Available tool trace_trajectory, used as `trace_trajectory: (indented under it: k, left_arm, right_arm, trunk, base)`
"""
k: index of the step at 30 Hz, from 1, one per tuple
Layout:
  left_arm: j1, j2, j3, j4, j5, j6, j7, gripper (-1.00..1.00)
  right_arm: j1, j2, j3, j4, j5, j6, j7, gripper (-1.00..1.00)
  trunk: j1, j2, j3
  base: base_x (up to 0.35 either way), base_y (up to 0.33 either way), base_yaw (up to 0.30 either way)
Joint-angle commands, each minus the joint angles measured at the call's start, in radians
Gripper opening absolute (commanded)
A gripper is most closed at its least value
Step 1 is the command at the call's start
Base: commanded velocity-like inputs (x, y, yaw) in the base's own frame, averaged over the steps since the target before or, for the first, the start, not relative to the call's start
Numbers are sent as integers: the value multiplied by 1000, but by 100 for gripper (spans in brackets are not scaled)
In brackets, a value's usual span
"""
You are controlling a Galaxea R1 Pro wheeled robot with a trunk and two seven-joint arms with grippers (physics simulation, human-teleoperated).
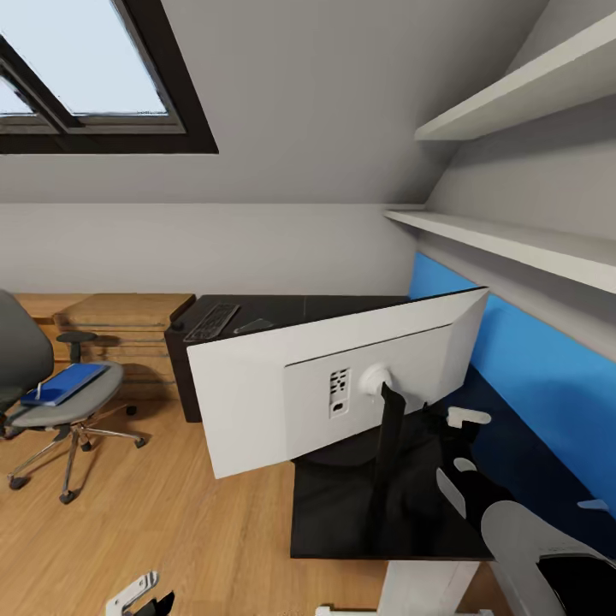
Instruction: In the bedroom, organize the workspace by keeping the computer under the desk, ensuring the monitor is on the desk, placing the keyboard on the desk next to the monitor, placing the mouse on the desk next to the keyboard, moving the folder from the swivel chair onto the desk next to the mouse, stacking the notebook on top of the folder with the pen on top of the notebook, and positioning the swivel chair next to the desk.
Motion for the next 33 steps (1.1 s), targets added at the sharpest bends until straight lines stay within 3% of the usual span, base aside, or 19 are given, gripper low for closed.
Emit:
trace_trajectory:
  k: [1,10,21,33]
  left_arm:
    - [0,0,2,-2,9,7,0,100]
    - [0,0,1,-2,7,7,0,100]
    - [0,1,1,-2,8,7,0,100]
    - [0,1,2,-2,9,6,0,100]
  right_arm:
    - [-1,-1,9,0,-10,-3,-3,100]
    - [-1,-2,9,0,-10,-4,-3,100]
    - [-1,-2,9,0,-9,-3,-3,100]
    - [-1,-2,9,0,-4,-2,-2,100]
  trunk:
    - [0,-1,-2]
    - [0,-1,-11]
    - [0,-1,-12]
    - [0,-1,-12]
  base:
    - [-36,-256,199]
    - [-9,-212,135]
    - [10,-17,13]
    - [133,0,0]
